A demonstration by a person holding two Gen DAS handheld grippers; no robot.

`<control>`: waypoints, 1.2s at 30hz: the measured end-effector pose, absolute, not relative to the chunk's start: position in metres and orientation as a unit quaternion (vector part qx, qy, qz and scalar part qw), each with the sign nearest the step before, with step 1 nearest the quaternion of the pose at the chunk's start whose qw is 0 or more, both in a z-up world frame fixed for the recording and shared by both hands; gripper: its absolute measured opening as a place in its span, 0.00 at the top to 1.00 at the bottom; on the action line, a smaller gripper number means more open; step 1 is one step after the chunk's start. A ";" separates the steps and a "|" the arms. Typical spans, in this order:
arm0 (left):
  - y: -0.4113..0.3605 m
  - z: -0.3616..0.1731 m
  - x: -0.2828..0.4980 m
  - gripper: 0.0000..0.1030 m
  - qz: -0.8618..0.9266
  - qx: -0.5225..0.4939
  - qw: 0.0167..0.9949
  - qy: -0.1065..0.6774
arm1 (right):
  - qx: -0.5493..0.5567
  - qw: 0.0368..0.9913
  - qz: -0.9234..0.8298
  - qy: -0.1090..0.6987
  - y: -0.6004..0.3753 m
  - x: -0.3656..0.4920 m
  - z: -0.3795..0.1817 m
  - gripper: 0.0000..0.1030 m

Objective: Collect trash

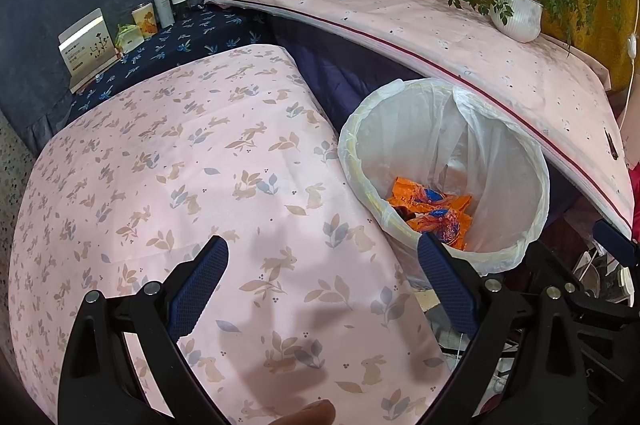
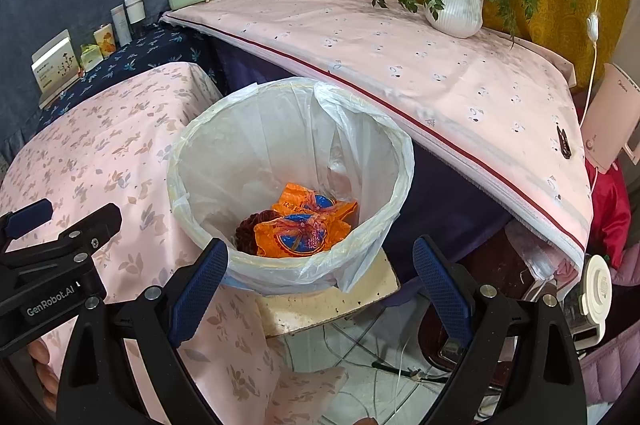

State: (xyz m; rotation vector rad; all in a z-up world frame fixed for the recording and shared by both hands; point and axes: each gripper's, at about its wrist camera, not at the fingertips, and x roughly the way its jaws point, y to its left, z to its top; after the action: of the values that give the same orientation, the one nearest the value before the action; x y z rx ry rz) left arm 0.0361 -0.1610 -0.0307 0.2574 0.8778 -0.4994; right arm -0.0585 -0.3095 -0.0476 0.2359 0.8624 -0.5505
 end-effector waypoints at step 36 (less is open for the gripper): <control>-0.154 -0.033 0.038 0.11 -0.221 0.120 0.871 0.423 | 0.103 0.866 -0.263 0.413 -0.303 -0.057 -0.051 0.13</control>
State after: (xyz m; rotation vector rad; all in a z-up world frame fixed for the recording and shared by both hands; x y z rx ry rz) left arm 0.0383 -0.1538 -0.0330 0.2499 0.8837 -0.4622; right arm -0.0575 -0.3032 -0.0514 0.2165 0.8652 -0.5516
